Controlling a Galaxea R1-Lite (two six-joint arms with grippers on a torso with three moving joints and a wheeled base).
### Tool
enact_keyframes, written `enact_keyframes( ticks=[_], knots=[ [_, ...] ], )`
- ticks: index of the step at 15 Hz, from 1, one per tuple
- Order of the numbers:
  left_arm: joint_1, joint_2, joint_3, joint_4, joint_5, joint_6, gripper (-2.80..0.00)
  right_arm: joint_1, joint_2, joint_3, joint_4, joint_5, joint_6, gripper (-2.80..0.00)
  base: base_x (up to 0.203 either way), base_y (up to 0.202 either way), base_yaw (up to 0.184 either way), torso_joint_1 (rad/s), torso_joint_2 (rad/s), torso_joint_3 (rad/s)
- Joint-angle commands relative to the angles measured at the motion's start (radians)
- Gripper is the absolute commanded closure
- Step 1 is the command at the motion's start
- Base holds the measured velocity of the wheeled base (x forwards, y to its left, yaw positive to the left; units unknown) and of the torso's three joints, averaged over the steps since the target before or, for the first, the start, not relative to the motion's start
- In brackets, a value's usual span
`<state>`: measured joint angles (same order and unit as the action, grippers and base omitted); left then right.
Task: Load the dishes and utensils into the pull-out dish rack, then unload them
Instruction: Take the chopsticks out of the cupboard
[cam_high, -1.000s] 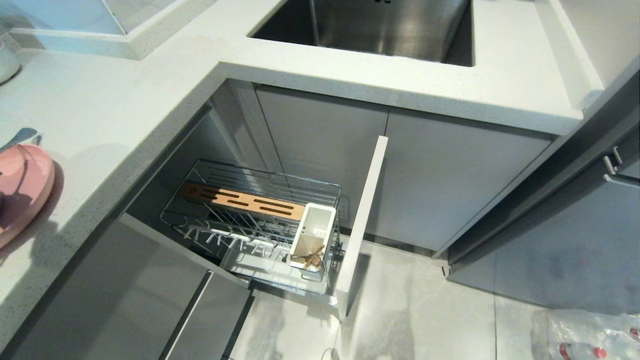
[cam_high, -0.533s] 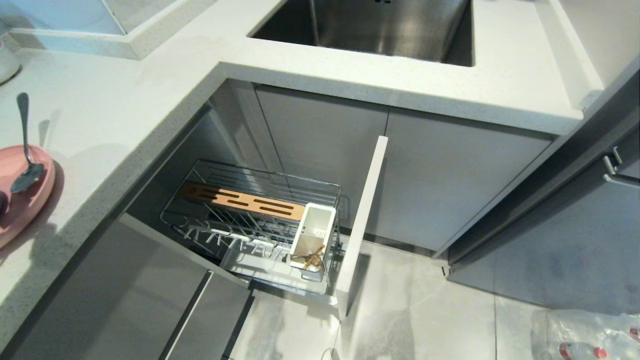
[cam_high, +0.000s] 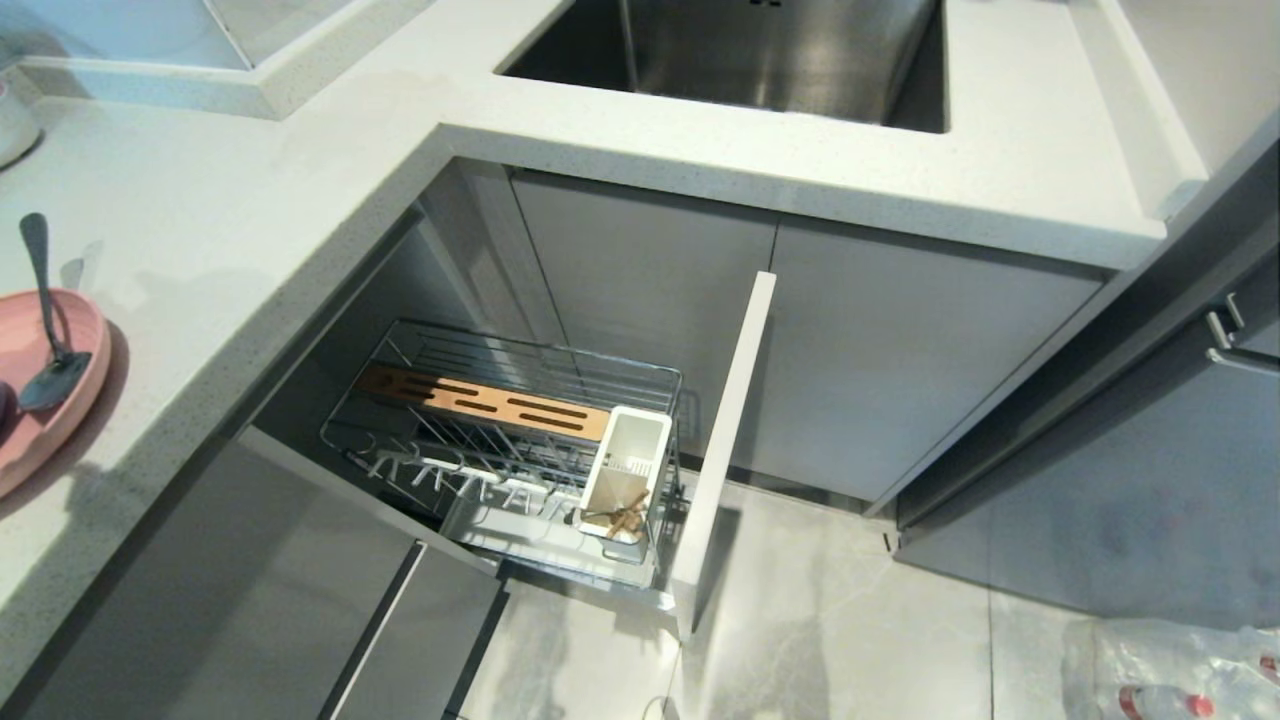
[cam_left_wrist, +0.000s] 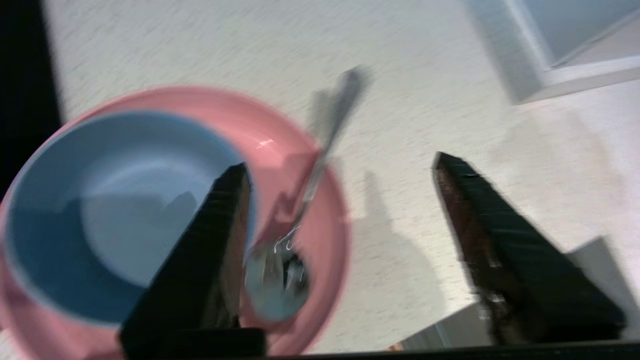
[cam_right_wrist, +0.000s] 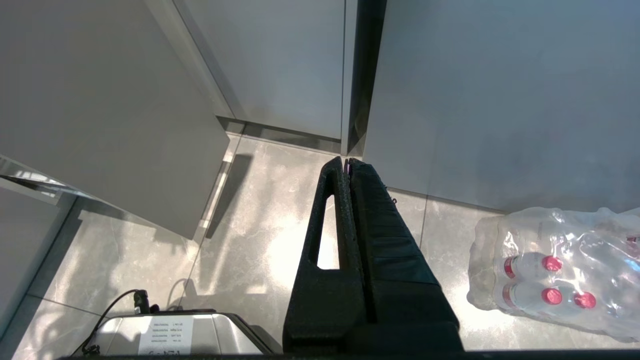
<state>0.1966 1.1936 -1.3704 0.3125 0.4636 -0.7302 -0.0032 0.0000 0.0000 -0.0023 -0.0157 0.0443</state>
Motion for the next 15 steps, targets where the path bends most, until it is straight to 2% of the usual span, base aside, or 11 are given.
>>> enact_keyframes(
  ticks=[1, 3, 5, 7, 8, 10, 12, 15],
  knots=[
    [-0.009, -0.005, -0.023, -0.024, 0.003, 0.032, 0.0, 0.0, 0.001, 0.0, -0.001, 0.0, 0.0, 0.0, 0.0, 0.0, 0.0, 0.0, 0.0, 0.0],
    [-0.038, -0.013, -0.058, -0.104, 0.001, 0.108, 0.0, 0.0, 0.0, 0.0, 0.0, 0.0, 0.0, 0.0, 0.0, 0.0, 0.0, 0.0, 0.0, 0.0],
    [-0.079, -0.014, -0.084, -0.136, 0.0, 0.197, 0.0, 0.0, 0.001, 0.0, -0.001, 0.0, 0.0, 0.0, 0.0, 0.0, 0.0, 0.0, 0.0, 0.0],
    [-0.146, -0.014, -0.117, -0.151, -0.032, 0.296, 0.0, 0.0, 0.0, 0.0, -0.001, 0.0, 0.0, 0.0, 0.0, 0.0, 0.0, 0.0, 0.0, 0.0],
    [-0.19, -0.013, -0.142, -0.158, -0.072, 0.369, 0.0, 0.0, 0.0, 0.0, -0.001, 0.0, 0.0, 0.0, 0.0, 0.0, 0.0, 0.0, 0.0, 0.0],
    [-0.261, -0.004, -0.178, -0.159, -0.166, 0.424, 0.0, 0.0, 0.001, 0.0, -0.001, 0.0, 0.0, 0.0, 0.0, 0.0, 0.0, 0.0, 0.0, 0.0],
    [-0.313, 0.02, -0.176, -0.128, -0.272, 0.439, 0.0, 0.0, 0.0, 0.0, -0.001, 0.0, 0.0, 0.0, 0.0, 0.0, 0.0, 0.0, 0.0, 0.0],
    [-0.354, 0.086, -0.14, 0.024, -0.447, 0.44, 0.0, 0.0, 0.002, 0.0, -0.001, 0.0, 0.0, 0.0, 0.0, 0.0, 0.0, 0.0, 0.0, 0.0]
  ],
)
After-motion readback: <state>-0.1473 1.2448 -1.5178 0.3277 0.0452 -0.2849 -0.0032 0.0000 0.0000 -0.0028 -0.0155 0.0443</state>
